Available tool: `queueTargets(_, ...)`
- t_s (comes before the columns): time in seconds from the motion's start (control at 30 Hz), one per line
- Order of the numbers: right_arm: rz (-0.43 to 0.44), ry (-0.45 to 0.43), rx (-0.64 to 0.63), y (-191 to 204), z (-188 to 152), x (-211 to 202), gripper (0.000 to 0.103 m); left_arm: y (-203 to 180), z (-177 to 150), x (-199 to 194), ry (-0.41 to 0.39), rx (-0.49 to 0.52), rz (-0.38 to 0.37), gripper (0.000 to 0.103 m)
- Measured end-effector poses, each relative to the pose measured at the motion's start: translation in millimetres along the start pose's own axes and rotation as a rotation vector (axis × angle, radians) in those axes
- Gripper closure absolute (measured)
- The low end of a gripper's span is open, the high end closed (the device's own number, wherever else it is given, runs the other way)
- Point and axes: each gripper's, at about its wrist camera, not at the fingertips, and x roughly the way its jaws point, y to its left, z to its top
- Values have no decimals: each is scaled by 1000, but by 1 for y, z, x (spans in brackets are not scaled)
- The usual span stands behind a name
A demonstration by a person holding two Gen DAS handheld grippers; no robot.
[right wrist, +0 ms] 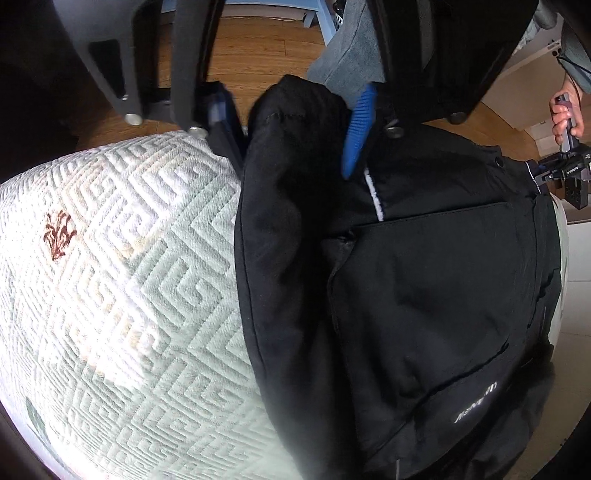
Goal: Fold large clothes
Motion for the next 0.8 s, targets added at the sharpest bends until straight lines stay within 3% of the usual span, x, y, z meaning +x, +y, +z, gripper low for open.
queueTargets(0.07,-34,-18,-31,10,-5,-12,82,-18,-5,-5,-3,81,-10,93)
queueTargets(0.1,-51,-23,-42,15,-8,-19,85,-28,-8,-9,-1,109,-15,93)
queueTargets(0.23,-61,-38,-62,37,-10,-53,88,-51,-7,-38,-11,139,-91,93)
queueTargets(0.4,-76,-111,-88,49,9,-113,90,-85,16,-95,-121,183,-196,93)
queueTargets(0.63,-51,-265,-57,48,78,-215,91,-132,73,-164,-306,244,-352,93)
queueTargets(0.8,14,-394,-28,50,137,-272,91,-164,127,-213,-425,312,-381,93)
